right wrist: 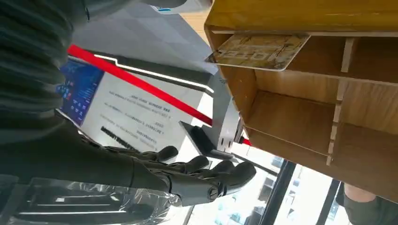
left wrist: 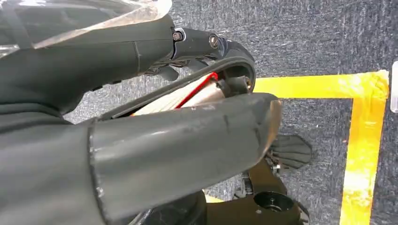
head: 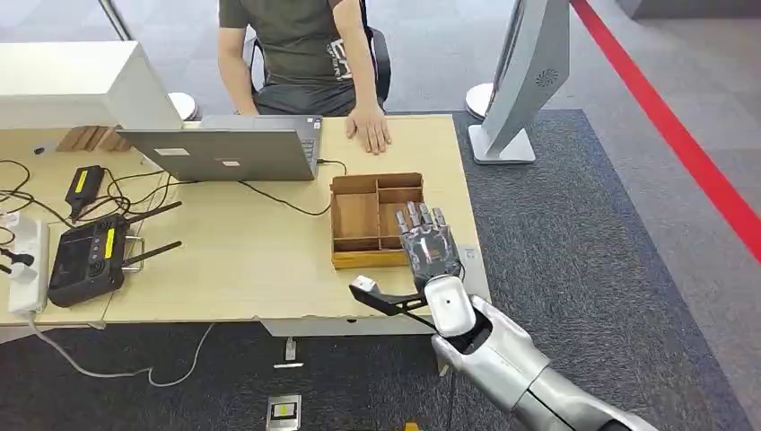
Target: Pass the card to the sensor for recognition and then transmit it.
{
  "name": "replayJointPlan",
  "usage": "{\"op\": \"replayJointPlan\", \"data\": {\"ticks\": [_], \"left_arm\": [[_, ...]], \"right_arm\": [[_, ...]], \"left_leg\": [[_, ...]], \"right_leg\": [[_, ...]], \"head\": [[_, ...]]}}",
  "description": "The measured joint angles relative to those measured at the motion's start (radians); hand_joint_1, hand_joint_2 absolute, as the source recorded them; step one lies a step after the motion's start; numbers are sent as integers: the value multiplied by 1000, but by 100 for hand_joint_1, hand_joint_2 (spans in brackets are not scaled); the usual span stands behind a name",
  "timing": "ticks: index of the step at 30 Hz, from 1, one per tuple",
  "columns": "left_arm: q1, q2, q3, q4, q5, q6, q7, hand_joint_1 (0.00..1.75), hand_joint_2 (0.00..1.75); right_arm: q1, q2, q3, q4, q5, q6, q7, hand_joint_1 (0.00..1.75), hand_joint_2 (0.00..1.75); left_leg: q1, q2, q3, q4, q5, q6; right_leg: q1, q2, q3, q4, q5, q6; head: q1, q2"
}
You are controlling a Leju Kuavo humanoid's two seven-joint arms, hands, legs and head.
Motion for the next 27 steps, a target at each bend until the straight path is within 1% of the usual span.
{"op": "replayJointPlan", "data": {"ticks": [8,18,27], "left_arm": [[-6,0,-8,0,-3,-6,2,0,0],[-8,1,-11,0,-2,-7,9,0,0],[-8,1,-12,0,-3,-7,13,0,0]], "right_arm": [[-2,2,3,22,-37,-13,-6,0,175],[-11,19,12,67,-68,-31,-15,0,175],[-21,27,13,110,-123,-50,-24,0,175]], "left_leg": [[0,0,0,0,0,0],[0,0,0,0,0,0],[0,0,0,0,0,0]], "right_leg": [[0,0,0,0,0,0],[0,0,0,0,0,0],[0,0,0,0,0,0]], "head": [[0,0],[0,0],[0,0]]}}
